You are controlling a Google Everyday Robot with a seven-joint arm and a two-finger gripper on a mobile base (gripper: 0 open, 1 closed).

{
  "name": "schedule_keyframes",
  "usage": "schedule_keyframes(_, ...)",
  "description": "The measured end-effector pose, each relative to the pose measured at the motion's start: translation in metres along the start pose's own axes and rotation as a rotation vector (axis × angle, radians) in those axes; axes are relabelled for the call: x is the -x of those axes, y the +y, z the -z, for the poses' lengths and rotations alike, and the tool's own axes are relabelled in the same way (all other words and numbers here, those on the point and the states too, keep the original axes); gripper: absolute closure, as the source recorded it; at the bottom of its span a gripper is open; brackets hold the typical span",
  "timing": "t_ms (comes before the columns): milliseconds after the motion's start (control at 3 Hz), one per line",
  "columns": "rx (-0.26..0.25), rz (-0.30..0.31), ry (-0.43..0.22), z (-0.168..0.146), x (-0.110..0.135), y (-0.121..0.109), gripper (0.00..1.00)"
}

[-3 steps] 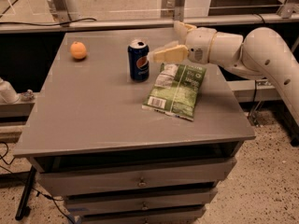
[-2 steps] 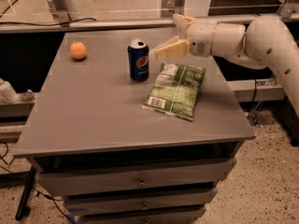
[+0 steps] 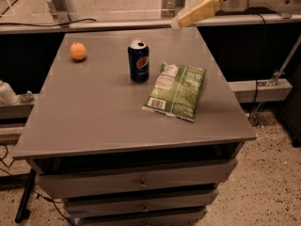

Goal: Place pepsi can upright

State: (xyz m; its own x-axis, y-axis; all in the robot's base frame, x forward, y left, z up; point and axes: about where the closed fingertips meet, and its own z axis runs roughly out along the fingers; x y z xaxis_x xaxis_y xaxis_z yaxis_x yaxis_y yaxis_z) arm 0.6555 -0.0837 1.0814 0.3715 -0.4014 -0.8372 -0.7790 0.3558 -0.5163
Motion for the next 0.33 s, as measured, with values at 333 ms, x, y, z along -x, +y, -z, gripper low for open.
schedule_keyframes(333,-0.006,0.014,-0.002,0.0026,0.0069,-0.0022,0.0)
